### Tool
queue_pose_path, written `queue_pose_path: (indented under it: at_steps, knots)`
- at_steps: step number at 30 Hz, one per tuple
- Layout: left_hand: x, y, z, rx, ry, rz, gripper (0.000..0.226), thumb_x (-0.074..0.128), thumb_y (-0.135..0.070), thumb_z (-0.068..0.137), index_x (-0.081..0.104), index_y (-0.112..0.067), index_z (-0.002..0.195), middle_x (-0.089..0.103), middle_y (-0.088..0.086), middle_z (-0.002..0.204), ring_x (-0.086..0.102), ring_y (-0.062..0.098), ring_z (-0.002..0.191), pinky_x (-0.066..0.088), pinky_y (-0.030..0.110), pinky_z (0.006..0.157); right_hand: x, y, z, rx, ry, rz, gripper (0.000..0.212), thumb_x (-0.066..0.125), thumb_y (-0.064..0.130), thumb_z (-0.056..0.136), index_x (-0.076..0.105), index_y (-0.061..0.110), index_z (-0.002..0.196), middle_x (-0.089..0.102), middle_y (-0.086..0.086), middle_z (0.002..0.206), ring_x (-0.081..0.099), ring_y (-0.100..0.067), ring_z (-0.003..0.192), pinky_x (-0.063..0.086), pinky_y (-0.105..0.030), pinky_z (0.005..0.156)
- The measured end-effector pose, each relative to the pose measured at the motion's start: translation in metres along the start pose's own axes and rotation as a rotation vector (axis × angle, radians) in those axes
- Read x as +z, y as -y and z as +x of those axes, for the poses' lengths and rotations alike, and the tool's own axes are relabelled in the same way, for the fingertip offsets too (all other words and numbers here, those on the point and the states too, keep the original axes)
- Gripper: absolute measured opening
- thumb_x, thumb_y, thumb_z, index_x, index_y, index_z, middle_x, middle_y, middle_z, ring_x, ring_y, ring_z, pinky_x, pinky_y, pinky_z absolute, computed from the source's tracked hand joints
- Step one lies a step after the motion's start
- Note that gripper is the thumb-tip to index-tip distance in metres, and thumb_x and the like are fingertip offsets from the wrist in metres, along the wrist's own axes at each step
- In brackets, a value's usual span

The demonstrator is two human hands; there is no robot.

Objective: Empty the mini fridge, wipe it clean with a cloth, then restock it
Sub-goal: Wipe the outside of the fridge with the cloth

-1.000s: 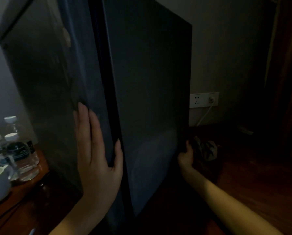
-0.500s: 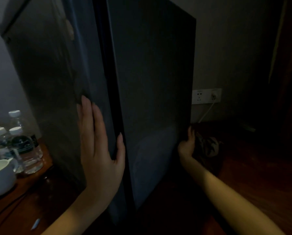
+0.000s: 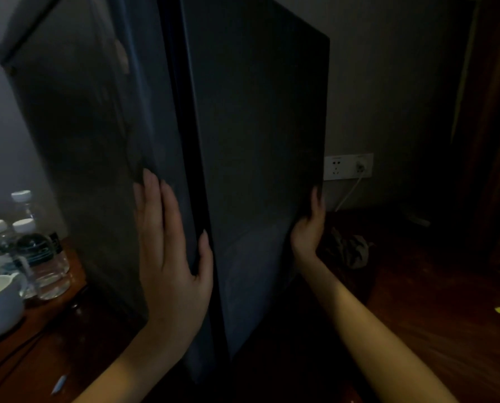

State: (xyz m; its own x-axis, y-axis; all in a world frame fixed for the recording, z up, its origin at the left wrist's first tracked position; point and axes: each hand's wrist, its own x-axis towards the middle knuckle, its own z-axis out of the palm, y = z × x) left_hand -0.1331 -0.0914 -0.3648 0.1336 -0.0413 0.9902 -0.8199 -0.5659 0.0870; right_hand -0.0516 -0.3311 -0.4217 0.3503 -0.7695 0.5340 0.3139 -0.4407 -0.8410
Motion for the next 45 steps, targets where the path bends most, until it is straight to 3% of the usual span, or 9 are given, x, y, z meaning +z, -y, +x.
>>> queue_pose_path:
  at_steps: [4, 9, 13, 20, 23, 28, 35, 39, 45]
  knots:
    - [0.002, 0.001, -0.002, 0.006, -0.009, -0.018, 0.068, 0.057, 0.000, 0.088, 0.021, 0.006, 0.145, 0.014, 0.024, 0.152, 0.009, 0.029, 0.146, 0.011, 0.034, 0.121, -0.019, -0.043, -0.059, 0.370, 0.116, -0.083, 0.065, 0.040, -0.014, 0.091, 0.020, 0.004, 0.151, 0.020, -0.017, 0.157, 0.021, -0.031, 0.145, 0.013, -0.031, 0.117]
    - [0.003, 0.002, -0.002, 0.007, -0.006, -0.030, 0.069, 0.057, -0.001, 0.088, 0.019, 0.003, 0.146, 0.012, 0.021, 0.153, 0.006, 0.024, 0.148, 0.010, 0.033, 0.121, -0.012, 0.032, -0.074, -0.046, 0.153, 0.009, 0.068, 0.035, -0.018, 0.091, 0.026, 0.014, 0.150, 0.006, 0.000, 0.160, 0.007, -0.005, 0.145, 0.005, -0.016, 0.117]
    - [0.003, 0.002, -0.002, 0.003, 0.000, -0.027, 0.068, 0.056, -0.001, 0.088, 0.020, 0.003, 0.145, 0.012, 0.021, 0.153, 0.007, 0.025, 0.147, 0.010, 0.033, 0.121, -0.004, 0.062, -0.026, -0.262, 0.107, 0.066, 0.069, 0.034, -0.020, 0.089, 0.030, 0.013, 0.149, 0.010, -0.005, 0.161, 0.012, -0.009, 0.146, 0.008, -0.010, 0.116]
    - [0.003, 0.003, -0.004, -0.008, 0.017, -0.032, 0.070, 0.056, -0.002, 0.090, 0.017, 0.001, 0.147, 0.009, 0.018, 0.155, 0.003, 0.023, 0.148, 0.010, 0.035, 0.121, -0.015, -0.013, -0.061, 0.283, 0.086, -0.083, 0.065, 0.039, -0.017, 0.089, 0.023, 0.004, 0.149, 0.012, -0.018, 0.159, 0.011, -0.025, 0.148, 0.000, -0.011, 0.110]
    - [0.003, 0.004, -0.004, 0.001, 0.009, -0.032, 0.069, 0.057, -0.002, 0.090, 0.018, 0.002, 0.147, 0.010, 0.017, 0.155, 0.005, 0.025, 0.148, 0.012, 0.038, 0.121, -0.013, 0.031, -0.093, 0.050, 0.121, -0.057, 0.073, 0.035, -0.021, 0.088, 0.021, 0.013, 0.150, 0.003, -0.003, 0.161, 0.002, -0.005, 0.143, -0.006, 0.003, 0.103]
    - [0.003, 0.004, -0.004, 0.006, 0.021, -0.035, 0.069, 0.057, -0.002, 0.090, 0.018, 0.002, 0.147, 0.010, 0.019, 0.155, 0.007, 0.028, 0.147, 0.014, 0.040, 0.121, 0.000, 0.096, -0.059, -0.348, 0.152, 0.113, 0.076, 0.033, -0.023, 0.087, 0.025, 0.015, 0.152, 0.004, 0.004, 0.160, 0.005, -0.012, 0.149, 0.009, -0.026, 0.121]
    - [0.002, 0.005, -0.005, 0.003, 0.028, -0.052, 0.069, 0.055, -0.002, 0.092, 0.015, 0.000, 0.148, 0.008, 0.016, 0.156, 0.001, 0.021, 0.148, 0.013, 0.041, 0.121, -0.006, 0.023, -0.080, 0.096, 0.016, -0.069, 0.072, 0.035, -0.020, 0.087, 0.024, 0.018, 0.147, 0.011, -0.009, 0.161, 0.010, -0.021, 0.149, -0.005, -0.006, 0.110]
    - [0.003, 0.006, -0.005, 0.003, 0.028, -0.069, 0.069, 0.055, -0.003, 0.092, 0.015, 0.000, 0.148, 0.008, 0.015, 0.157, 0.004, 0.025, 0.148, 0.017, 0.045, 0.120, -0.014, 0.067, -0.141, -0.181, 0.189, 0.015, 0.078, 0.035, -0.020, 0.090, 0.018, 0.026, 0.150, 0.001, 0.005, 0.162, -0.001, -0.005, 0.148, -0.003, -0.012, 0.116]
    - [0.003, 0.006, -0.004, 0.007, 0.037, -0.059, 0.069, 0.055, -0.001, 0.092, 0.014, 0.000, 0.148, 0.008, 0.015, 0.157, 0.003, 0.024, 0.148, 0.012, 0.040, 0.121, -0.006, 0.104, -0.075, -0.437, 0.234, 0.100, 0.076, 0.032, -0.025, 0.085, 0.027, 0.013, 0.151, 0.006, -0.002, 0.163, 0.004, -0.014, 0.150, 0.007, -0.026, 0.121]
